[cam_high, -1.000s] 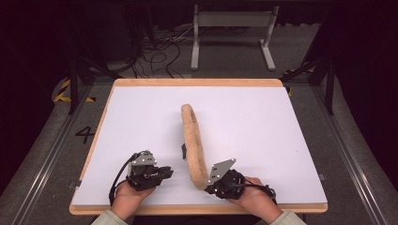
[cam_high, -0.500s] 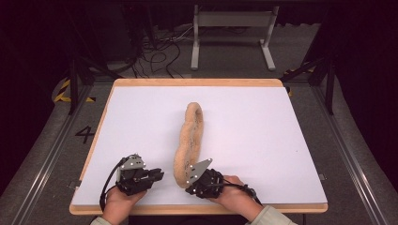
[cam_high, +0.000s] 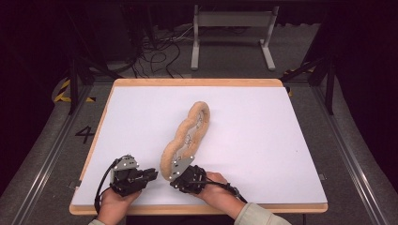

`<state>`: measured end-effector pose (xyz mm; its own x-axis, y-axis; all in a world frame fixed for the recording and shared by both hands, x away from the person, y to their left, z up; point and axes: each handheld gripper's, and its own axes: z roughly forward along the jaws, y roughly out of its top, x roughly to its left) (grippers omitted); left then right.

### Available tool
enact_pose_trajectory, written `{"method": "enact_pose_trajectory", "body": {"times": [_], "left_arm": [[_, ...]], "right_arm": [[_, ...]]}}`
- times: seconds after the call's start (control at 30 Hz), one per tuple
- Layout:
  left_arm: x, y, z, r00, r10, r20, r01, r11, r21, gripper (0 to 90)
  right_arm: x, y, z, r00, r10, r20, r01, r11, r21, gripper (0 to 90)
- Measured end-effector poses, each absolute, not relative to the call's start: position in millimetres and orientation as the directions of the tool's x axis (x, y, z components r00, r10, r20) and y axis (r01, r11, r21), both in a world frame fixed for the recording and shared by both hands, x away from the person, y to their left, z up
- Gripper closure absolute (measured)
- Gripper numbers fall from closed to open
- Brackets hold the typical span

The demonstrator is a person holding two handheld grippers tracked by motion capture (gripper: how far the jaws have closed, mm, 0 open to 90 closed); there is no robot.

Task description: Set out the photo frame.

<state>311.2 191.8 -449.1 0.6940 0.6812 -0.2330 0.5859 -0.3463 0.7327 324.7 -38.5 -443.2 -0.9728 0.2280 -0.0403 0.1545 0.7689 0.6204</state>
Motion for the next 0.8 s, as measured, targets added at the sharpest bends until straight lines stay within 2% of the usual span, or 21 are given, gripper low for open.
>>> {"method": "enact_pose_trajectory", "body": {"times": [0.27, 0.4, 0.43, 0.6, 0.67, 0.8], "left_arm": [[311, 195, -446, 0.697, 0.672, -0.25, 0.588, -0.336, 0.736, 71.4], [307, 196, -437, 0.722, 0.642, -0.258, 0.566, -0.333, 0.754, 58.1], [305, 196, -435, 0.733, 0.627, -0.263, 0.557, -0.333, 0.761, 58.1], [298, 194, -428, 0.75, 0.598, -0.284, 0.548, -0.32, 0.773, 39.5], [298, 192, -426, 0.746, 0.596, -0.298, 0.554, -0.305, 0.775, 35.2], [302, 186, -427, 0.726, 0.617, -0.304, 0.563, -0.279, 0.778, 32.1]], "right_arm": [[330, -24, -446, -0.959, 0.279, -0.047, 0.186, 0.747, 0.639, 89.6], [327, -30, -443, -0.962, 0.268, -0.045, 0.182, 0.759, 0.626, 87.5], [327, -33, -441, -0.964, 0.263, -0.041, 0.18, 0.759, 0.626, 86.9], [320, -62, -429, -0.96, 0.278, -0.018, 0.202, 0.739, 0.642, 85.0], [319, -67, -427, -0.96, 0.281, -0.022, 0.201, 0.738, 0.644, 84.9], [321, -88, -417, -0.947, 0.32, -0.032, 0.219, 0.714, 0.665, 84.7]]}}
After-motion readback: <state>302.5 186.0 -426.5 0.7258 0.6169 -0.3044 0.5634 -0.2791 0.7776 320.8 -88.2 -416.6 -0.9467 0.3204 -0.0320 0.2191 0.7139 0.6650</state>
